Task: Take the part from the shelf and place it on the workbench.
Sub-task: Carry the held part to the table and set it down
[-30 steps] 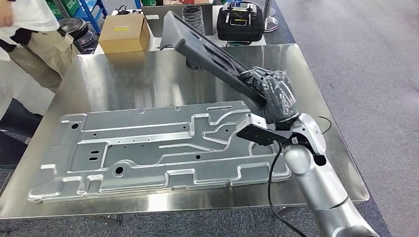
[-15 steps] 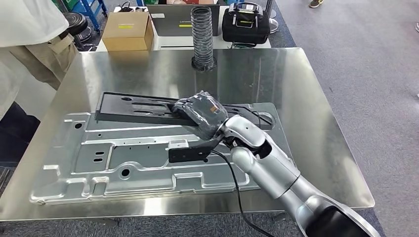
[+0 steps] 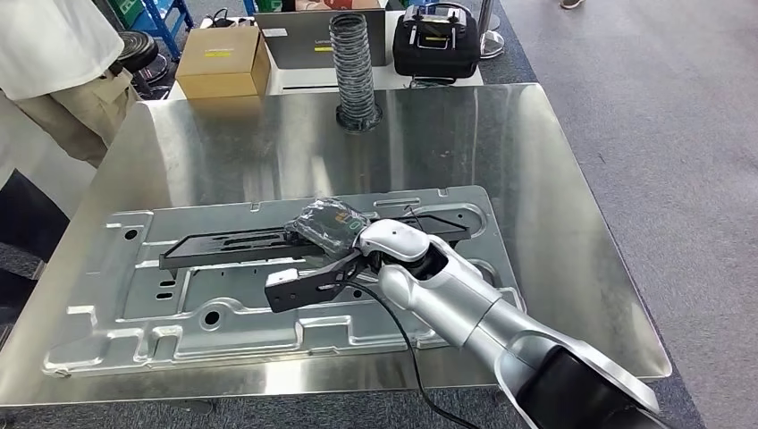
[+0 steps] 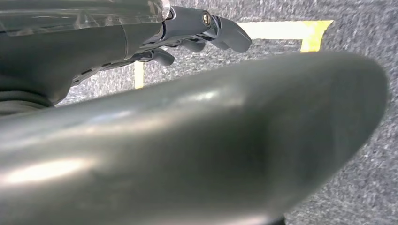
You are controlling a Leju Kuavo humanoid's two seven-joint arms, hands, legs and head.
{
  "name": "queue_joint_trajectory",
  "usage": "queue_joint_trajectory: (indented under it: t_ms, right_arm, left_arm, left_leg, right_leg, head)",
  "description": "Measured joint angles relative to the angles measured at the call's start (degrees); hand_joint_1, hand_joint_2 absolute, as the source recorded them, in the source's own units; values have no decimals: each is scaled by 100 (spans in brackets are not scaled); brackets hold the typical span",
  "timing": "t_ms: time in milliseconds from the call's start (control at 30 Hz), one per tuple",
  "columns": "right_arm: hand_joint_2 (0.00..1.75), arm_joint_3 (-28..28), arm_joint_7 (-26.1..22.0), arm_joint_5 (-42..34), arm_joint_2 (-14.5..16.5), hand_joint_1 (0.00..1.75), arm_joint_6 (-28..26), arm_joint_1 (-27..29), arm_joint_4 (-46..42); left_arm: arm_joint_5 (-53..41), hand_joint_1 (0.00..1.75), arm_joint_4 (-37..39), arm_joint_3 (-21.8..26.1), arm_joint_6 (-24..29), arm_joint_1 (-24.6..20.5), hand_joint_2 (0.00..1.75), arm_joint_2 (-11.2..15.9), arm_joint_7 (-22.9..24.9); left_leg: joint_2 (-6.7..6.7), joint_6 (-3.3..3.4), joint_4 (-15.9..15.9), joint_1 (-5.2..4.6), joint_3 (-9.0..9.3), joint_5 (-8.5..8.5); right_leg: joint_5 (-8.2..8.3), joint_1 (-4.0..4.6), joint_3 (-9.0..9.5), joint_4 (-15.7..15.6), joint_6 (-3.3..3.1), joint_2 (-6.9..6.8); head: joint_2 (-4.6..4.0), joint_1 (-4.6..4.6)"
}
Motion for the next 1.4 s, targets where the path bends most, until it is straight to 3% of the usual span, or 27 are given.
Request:
queue_joint_trajectory:
  t_ms: [67, 100, 133, 200, 267, 300, 433, 467, 567, 600, 633, 700, 733, 767, 800, 900, 967, 1067, 1100, 1133, 1167, 1200, 1267, 1300, 1400]
  right_arm:
    - [175, 88, 19, -10, 81, 175, 37, -43, 298]
    - [175, 131, 37, 0, 112, 175, 52, -52, 442]
    - [175, 170, 63, 11, 145, 175, 58, -67, 586]
    - [175, 217, 107, 26, 216, 175, 50, -131, 841]
    - [175, 229, 136, 36, 275, 175, 11, -201, 1076]
    - [175, 233, 147, 41, 294, 175, -9, -225, 1175]
    - [175, 235, 189, 61, 332, 175, -41, -310, 1461]
    - [175, 235, 202, 75, 335, 175, -43, -324, 1518]
    - [175, 235, 221, 135, 340, 175, -46, -321, 1658]
    - [131, 238, 223, 154, 342, 131, -47, -314, 1689]
    - [87, 240, 225, 170, 344, 87, -47, -310, 1708]
    - [0, 250, 232, 198, 351, 0, -40, -303, 1734]
    - [0, 256, 234, 208, 353, 0, -36, -291, 1742]
    - [0, 263, 236, 214, 355, 0, -32, -274, 1750]
    - [0, 269, 236, 218, 356, 0, -29, -252, 1757]
    - [0, 266, 243, 175, 351, 0, -22, -199, 1744]
    - [0, 232, 212, 27, 346, 0, 61, -176, 1698]
    - [0, 88, 76, -376, 340, 0, 330, -110, 1588]
    - [0, 18, 26, -541, 336, 0, 427, -73, 1544]
    - [0, -63, -32, -741, 331, 0, 533, -37, 1492]
    - [0, -167, -104, -1005, 323, 0, 653, -2, 1415]
    - [0, -290, -187, -1325, 312, 0, 778, 28, 1309]
    - [0, -578, -361, -2089, 270, 0, 1038, 74, 1041]
    - [0, -730, -444, -2520, 231, 0, 1168, 107, 879]
    - [0, -1183, -687, -3847, 49, 0, 1507, 262, 336]
  left_arm:
    - [0, 0, 1, -2, -39, 5, 0, 3, -31]
    - [0, 0, 1, -5, -62, 11, 0, 4, -47]
    - [0, 0, 1, -9, -84, 17, 0, 4, -65]
    - [0, 0, 1, -23, -126, 17, 0, 5, -118]
    - [0, 0, 1, -51, -162, 1, 0, 5, -162]
    - [0, 0, 1, -70, -176, -3, 0, 5, -176]
    - [0, 0, 1, -132, -210, 2, 0, 6, -220]
    - [0, 0, 1, -142, -221, -5, 0, 6, -231]
    - [0, 0, 1, -177, -257, -10, 0, 6, -258]
    - [0, 0, 1, -190, -269, -6, 0, 6, -273]
    - [0, 0, 1, -202, -281, -3, 44, 6, -294]
    - [0, 0, 1, -223, -299, -3, 131, 6, -341]
    - [0, 0, 1, -234, -303, -5, 175, 2, -361]
    - [0, 0, 1, -244, -303, -4, 175, -1, -372]
    - [0, 0, 1, -255, -306, -3, 131, -4, -384]
    - [0, 0, 0, -286, -334, -2, 0, -4, -441]
    - [0, 0, -1, -296, -344, -8, 0, -3, -461]
    - [0, 0, -2, -312, -329, -8, 0, 13, -444]
    - [0, 0, -2, -320, -322, -5, 0, 18, -438]
    - [0, 0, -2, -326, -319, -3, 0, 21, -435]
    - [0, 0, -2, -331, -322, -3, 0, 25, -434]
    - [0, 0, -2, -333, -332, -4, 0, 29, -438]
    - [0, 0, -2, -334, -361, -12, 0, 38, -451]
    - [0, 0, -2, -334, -372, -16, 0, 40, -458]
    - [0, 0, -2, -334, -396, -1, 0, 52, -473]
  left_leg:
    - [2, -41, 727, 10, -363, -273]
    - [3, -53, 881, 16, -455, -273]
    - [4, -59, 813, 24, -436, -165]
    - [8, -56, 92, 47, -91, 243]
    - [4, -15, -580, 36, 259, 461]
    - [0, 18, -717, 22, 332, 471]
    - [4, 180, -772, 12, 368, 481]
    - [10, 217, -788, 21, 374, 494]
    - [18, 273, -791, 5, 363, 501]
    - [18, 278, -790, -3, 361, 501]
    - [16, 279, -788, -10, 361, 502]
    - [8, 277, -780, -23, 365, 503]
    - [2, 268, -770, -36, 361, 502]
    - [-1, 251, -761, -45, 353, 502]
    - [-2, 225, -755, -50, 344, 504]
    - [3, 129, -762, -41, 333, 510]
    - [6, 71, -547, -33, 243, 350]
    - [8, -7, 494, 3, -228, -165]
    - [9, -27, 756, 15, -355, -235]
    - [9, -43, 821, 28, -392, -198]
    - [10, -53, 649, 42, -314, -51]
    - [12, -58, 283, 57, -141, 165]
    - [7, -40, -443, 63, 218, 437]
    - [2, -13, -634, 55, 309, 476]
    - [-9, 107, -706, 35, 324, 457]
  right_leg:
    - [-8, 2, 7, 2, -11, -5]
    - [-14, 2, 13, 4, -11, -6]
    - [-22, 1, 23, 6, -6, -5]
    - [-49, -4, 64, 13, 22, 2]
    - [-79, 13, 98, 22, 76, 11]
    - [-86, 20, 106, 23, 107, 13]
    - [-173, 3, 80, 126, 235, 16]
    - [-306, -1, -7, 332, 263, 14]
    - [-836, -7, -520, 1443, 305, 9]
    - [-886, -7, -627, 1667, 306, 9]
    - [-826, -6, -625, 1670, 296, 9]
    - [-476, 7, -297, 1030, 237, 8]
    - [-321, 25, -87, 607, 195, 5]
    - [-209, 41, 71, 275, 161, 1]
    - [-158, 56, 153, 85, 134, 1]
    - [-106, 55, 167, -14, 78, 12]
    - [-59, 20, 196, -84, 27, 10]
    - [-46, 5, 206, -109, -1, 5]
    - [-51, 4, 207, -105, 0, 5]
    - [-60, 1, 208, -96, 6, 7]
    - [-74, -4, 211, -81, 17, 11]
    - [-95, -10, 216, -58, 34, 16]
    - [-143, -3, 207, -6, 84, 25]
    - [-156, 5, 195, 13, 114, 26]
    - [-172, 14, 180, 22, 206, 20]
  head:
    - [0, -7]
    - [0, -7]
    - [0, -8]
    - [-1, -9]
    - [-1, -11]
    - [-1, -10]
    - [0, -3]
    - [0, -1]
    - [0, 4]
    - [0, 4]
    - [0, 4]
    - [0, 5]
    - [0, 4]
    - [0, 2]
    - [0, -1]
    - [-1, -4]
    - [-1, -12]
    - [0, -34]
    - [0, -34]
    - [0, -34]
    - [0, -35]
    - [0, -35]
    - [-1, -39]
    - [-1, -40]
    - [0, -44]
